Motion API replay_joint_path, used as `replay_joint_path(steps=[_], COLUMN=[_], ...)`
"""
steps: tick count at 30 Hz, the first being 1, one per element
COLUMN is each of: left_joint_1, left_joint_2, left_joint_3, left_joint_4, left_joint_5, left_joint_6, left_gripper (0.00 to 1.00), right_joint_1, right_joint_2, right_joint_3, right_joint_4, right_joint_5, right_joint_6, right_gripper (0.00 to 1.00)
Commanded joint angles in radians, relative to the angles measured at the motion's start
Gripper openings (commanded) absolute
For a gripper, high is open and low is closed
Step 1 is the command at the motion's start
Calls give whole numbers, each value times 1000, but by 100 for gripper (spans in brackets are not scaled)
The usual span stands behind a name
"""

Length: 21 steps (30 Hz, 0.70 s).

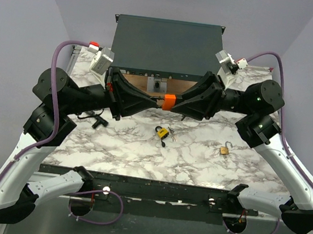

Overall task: Lock with the key
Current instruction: Lock the lock.

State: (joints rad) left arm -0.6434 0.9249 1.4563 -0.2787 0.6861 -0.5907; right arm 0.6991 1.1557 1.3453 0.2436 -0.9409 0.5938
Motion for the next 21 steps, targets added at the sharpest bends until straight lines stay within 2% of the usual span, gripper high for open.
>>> replay_joint_path(steps=[1, 7, 15, 21], left_joint_1=[-2, -21, -35, -59], left_joint_2=[-4, 10, 8, -1], left_joint_3=[-9, -32, -51, -75], left_joint_4=[18, 19, 5, -2], left_joint_5=[-6, -36, -65, -85], left_joint_6=[45, 68, 98, 99], left_gripper=[0, 0, 0, 0], right_joint_1=[25, 66, 78, 84], right_joint_2=[2, 11, 3, 18], right_joint_3=[27, 23, 7, 30], right_joint_4=[-68, -104, -55, -115], right_joint_5=[19, 40, 40, 127], right_joint_6=[13, 13, 56, 25], right_gripper=[1, 1, 1, 1])
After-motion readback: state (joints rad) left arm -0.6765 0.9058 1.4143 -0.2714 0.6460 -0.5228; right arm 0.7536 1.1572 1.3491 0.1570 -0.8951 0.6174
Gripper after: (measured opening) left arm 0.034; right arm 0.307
